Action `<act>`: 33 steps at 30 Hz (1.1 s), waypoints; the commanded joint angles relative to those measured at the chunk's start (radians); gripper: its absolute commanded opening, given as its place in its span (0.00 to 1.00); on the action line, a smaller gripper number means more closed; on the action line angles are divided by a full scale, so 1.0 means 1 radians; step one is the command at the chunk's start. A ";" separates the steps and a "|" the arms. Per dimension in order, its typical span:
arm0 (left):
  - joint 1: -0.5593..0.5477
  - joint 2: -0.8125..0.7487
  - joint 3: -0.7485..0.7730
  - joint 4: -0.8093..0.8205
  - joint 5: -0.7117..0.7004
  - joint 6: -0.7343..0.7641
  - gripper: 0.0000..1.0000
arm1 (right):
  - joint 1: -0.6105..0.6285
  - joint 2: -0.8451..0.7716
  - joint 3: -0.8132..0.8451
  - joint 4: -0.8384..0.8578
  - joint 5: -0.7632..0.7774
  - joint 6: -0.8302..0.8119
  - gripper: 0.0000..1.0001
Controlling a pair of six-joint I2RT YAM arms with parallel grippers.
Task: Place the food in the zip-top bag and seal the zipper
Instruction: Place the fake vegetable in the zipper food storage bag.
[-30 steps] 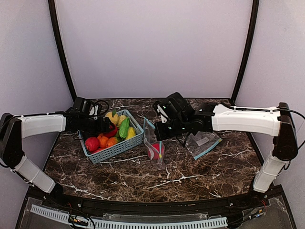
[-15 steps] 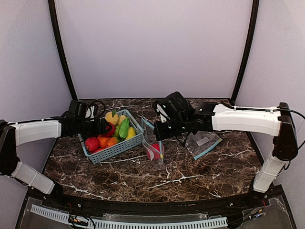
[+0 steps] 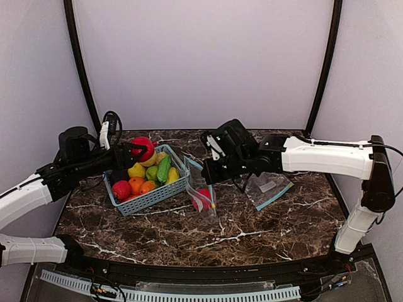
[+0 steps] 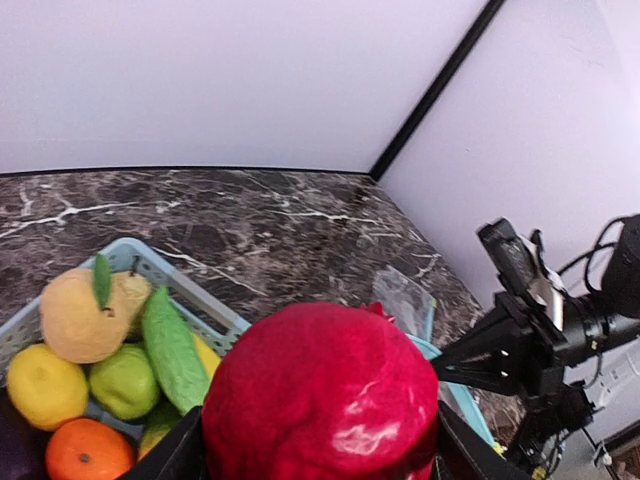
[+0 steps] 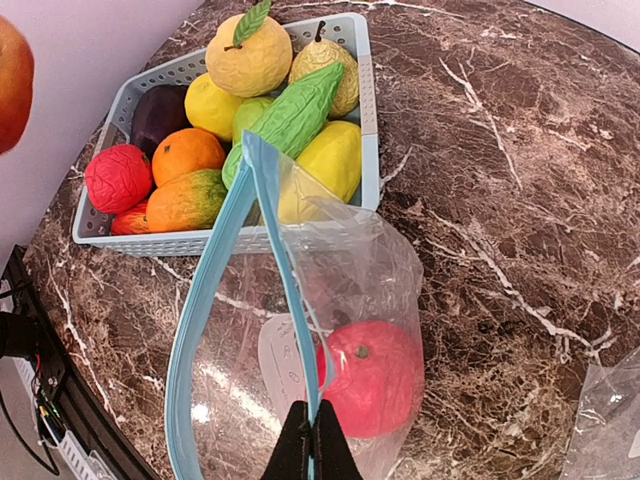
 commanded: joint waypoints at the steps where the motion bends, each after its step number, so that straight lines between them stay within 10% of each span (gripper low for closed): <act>1: -0.144 0.046 0.034 0.100 0.023 -0.027 0.63 | 0.007 -0.040 0.011 0.037 -0.019 0.005 0.00; 16: -0.337 0.370 0.078 0.417 0.046 -0.132 0.62 | 0.006 -0.067 -0.024 0.072 -0.056 0.015 0.00; 33: -0.337 0.456 0.132 0.178 -0.038 -0.132 0.62 | 0.007 -0.074 -0.041 0.085 -0.057 0.014 0.00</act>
